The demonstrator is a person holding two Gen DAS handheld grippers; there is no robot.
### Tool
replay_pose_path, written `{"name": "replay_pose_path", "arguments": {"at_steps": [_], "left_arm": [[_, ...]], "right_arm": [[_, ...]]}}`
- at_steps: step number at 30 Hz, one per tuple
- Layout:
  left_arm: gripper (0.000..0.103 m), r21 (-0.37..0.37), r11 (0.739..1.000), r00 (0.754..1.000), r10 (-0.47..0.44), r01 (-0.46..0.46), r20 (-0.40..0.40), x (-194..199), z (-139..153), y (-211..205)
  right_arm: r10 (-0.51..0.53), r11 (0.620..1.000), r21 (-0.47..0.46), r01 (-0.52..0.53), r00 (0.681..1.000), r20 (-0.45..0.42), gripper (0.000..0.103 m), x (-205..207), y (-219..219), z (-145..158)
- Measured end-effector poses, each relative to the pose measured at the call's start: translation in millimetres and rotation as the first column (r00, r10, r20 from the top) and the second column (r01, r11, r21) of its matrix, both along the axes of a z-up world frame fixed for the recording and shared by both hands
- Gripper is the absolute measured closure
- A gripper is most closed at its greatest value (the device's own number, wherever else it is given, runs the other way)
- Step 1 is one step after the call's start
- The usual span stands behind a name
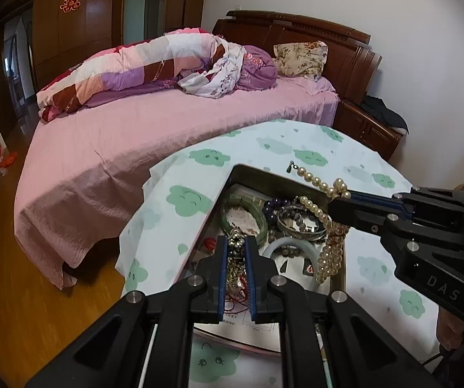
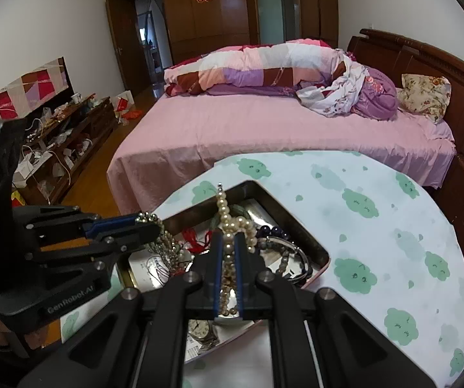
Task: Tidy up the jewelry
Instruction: 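Carry the pearl necklace and gold beaded cluster over the tin with both tools, then open the right tool to drop the pearls into the tin while the left tool drops the gold cluster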
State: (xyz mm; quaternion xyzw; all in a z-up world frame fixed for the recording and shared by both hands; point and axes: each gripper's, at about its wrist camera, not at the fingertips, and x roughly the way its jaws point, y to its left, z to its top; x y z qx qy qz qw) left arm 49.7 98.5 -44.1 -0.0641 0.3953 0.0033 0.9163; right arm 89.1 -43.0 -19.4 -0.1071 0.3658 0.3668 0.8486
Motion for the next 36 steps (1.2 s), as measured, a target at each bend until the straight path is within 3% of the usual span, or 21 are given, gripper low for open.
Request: {"name": "replay_pose_path", "arguments": {"at_steps": [23,36], "left_arm": [[0.094,-0.026,1.0,0.996,-0.014,0.012,-0.093,4.2,-37.1,-5.0],[0.094,-0.031,0.999,0.995,-0.012,0.009,-0.101,2.8,-42.8,-1.0]], "right_arm": [[0.003,0.999,-0.05,-0.006,0.998,-0.07,0.094,4.1,4.1,-31.7],[0.01,0.998,-0.062,-0.015,0.997,-0.075,0.094,3.8,7.0,-36.7]]}}
